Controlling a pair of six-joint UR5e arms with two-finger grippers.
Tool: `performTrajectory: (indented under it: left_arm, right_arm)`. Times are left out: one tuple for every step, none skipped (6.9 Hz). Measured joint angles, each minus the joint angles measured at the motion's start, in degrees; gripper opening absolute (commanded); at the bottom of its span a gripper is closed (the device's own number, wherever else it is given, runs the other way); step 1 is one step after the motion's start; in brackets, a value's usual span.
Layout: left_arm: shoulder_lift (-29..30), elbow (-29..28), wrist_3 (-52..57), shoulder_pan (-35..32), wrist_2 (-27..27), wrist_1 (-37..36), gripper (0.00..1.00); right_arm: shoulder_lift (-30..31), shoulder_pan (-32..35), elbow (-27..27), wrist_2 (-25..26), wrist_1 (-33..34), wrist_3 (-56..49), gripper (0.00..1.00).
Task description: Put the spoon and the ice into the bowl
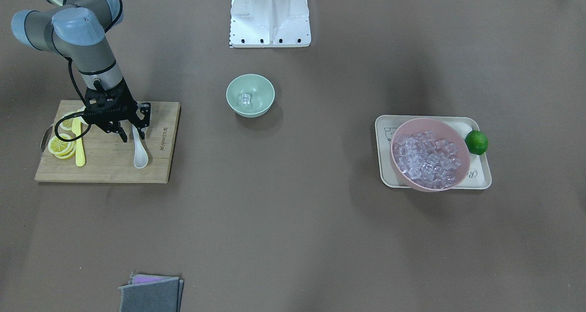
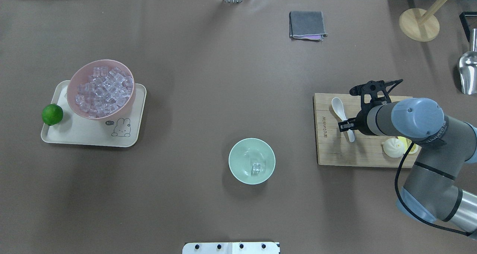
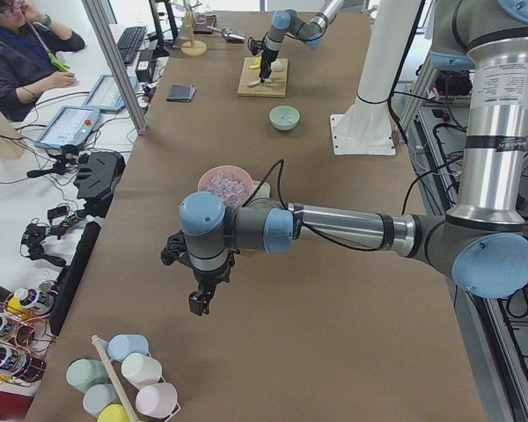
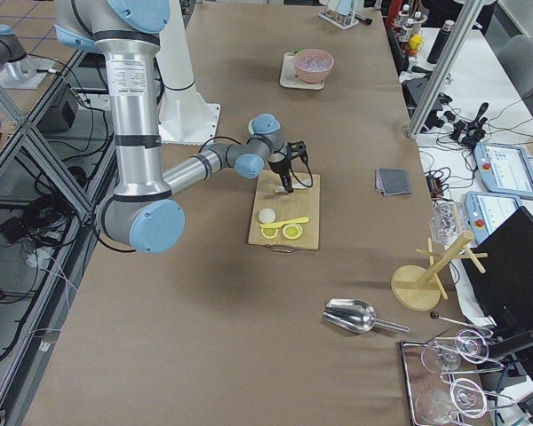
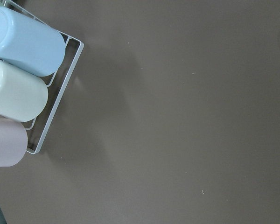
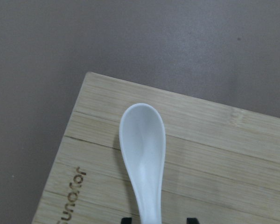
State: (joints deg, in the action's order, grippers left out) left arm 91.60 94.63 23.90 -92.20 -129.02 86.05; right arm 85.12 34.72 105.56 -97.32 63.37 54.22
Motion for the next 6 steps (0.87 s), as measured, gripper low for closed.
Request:
performTrajectory:
  left_arm:
    - [0.01, -0.02, -0.01, 0.00, 0.00, 0.00, 0.99]
    - [0.00, -0.07, -0.05, 0.00, 0.00, 0.00, 0.98]
    - [0.01, -0.09, -0.07, 0.00, 0.00, 0.00, 0.99]
    - [0.03, -0.08, -0.06, 0.00, 0.00, 0.00, 0.99]
    - [0.04, -0.07, -0.05, 0.00, 0.00, 0.00, 0.99]
    - [0.03, -0.06, -0.06, 0.00, 0.00, 0.00, 0.99]
  right_arm:
    - [-0.07, -0.20, 0.01, 0.01, 0.00, 0.06, 0.46]
    - [-0.10, -0.44, 0.05, 0.02, 0.00, 0.09, 0.46]
    - [-0.11, -0.69, 0.06, 0.04, 0.00, 0.10, 0.45]
    - [-0.03, -0.87, 0.04, 0.08, 0.00, 0.10, 0.45]
    - [0.06, -0.92, -0.01, 0.10, 0.00, 0.10, 0.45]
    - [0.10, -0.98, -0.05, 0.13, 0.00, 0.10, 0.42]
